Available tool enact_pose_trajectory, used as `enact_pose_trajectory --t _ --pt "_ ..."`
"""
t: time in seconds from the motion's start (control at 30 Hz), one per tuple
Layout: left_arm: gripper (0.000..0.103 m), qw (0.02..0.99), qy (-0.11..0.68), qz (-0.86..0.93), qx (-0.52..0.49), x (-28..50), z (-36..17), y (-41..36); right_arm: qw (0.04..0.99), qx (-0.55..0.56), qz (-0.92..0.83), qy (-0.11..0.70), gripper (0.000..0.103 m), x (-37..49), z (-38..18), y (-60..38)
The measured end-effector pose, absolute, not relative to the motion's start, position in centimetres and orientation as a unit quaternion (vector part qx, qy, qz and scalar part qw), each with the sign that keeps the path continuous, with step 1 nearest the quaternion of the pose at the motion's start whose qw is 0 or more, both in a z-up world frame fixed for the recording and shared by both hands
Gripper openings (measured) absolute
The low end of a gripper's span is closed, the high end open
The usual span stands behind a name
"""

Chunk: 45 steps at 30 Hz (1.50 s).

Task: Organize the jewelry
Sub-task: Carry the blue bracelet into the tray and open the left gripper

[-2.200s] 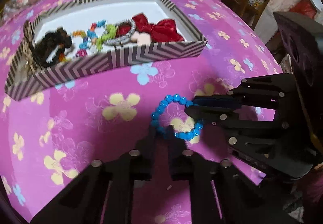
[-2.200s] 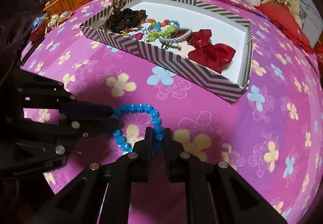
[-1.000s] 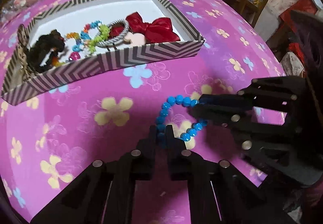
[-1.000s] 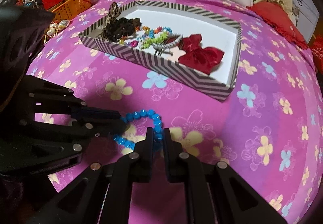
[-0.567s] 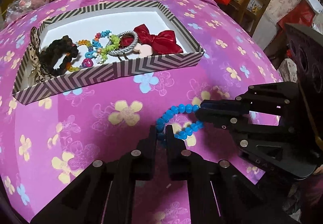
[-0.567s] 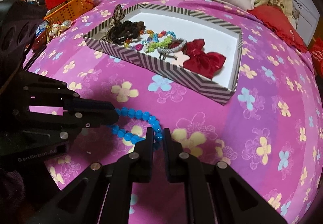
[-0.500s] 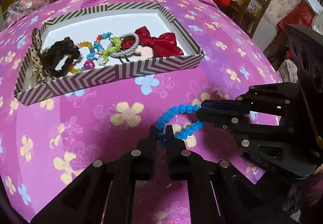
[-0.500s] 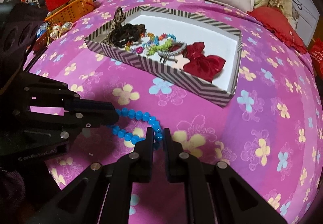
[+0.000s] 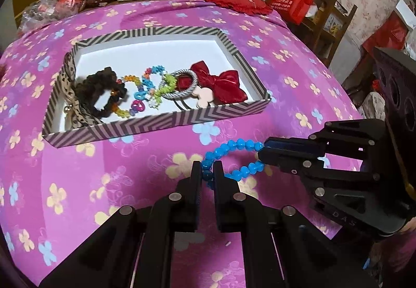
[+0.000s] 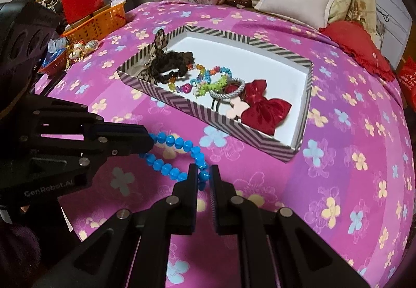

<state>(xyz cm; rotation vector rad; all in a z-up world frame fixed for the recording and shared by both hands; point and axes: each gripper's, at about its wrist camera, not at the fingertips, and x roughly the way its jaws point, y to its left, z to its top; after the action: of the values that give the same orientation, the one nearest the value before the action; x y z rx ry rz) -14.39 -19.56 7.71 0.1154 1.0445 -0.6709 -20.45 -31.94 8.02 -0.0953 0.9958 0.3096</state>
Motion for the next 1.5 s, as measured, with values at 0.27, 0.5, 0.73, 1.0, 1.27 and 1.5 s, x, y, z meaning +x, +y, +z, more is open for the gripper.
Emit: enact_pose_trajectory --t 0.27,0.5,0.73,1.0,1.27,1.5 --pt "0.002 0.82 0.482 -0.304 0.048 -13.7 8.3 -18.7 0.871 -0.045 0.144 0.468 0.008 -19.9 8.7 -31.6" --pt "0.002 0.827 0.476 -0.295 0.046 -12.6 8.9 -18.1 0.876 -0.043 0.147 0.458 0.008 -18.7 9.6 -31.0" --pt "0.002 0.834 0.471 -0.285 0.037 -10.9 9.7 -17.4 0.881 -0.037 0.149 0.447 0.008 -16.8 10.8 -30.5" --pt "0.003 0.842 0.466 -0.269 0.033 -7.8 10.3 -17.0 0.886 -0.027 0.148 0.439 0.008 -13.5 11.3 -29.8" --pt "0.003 0.842 0.478 -0.249 0.025 -4.1 9.1 -16.4 0.88 -0.009 0.144 0.453 0.008 -9.4 9.6 -29.4" --pt "0.003 0.832 0.504 -0.228 0.027 -1.4 5.9 -16.4 0.867 0.004 0.143 0.477 0.008 -6.2 6.5 -29.0"
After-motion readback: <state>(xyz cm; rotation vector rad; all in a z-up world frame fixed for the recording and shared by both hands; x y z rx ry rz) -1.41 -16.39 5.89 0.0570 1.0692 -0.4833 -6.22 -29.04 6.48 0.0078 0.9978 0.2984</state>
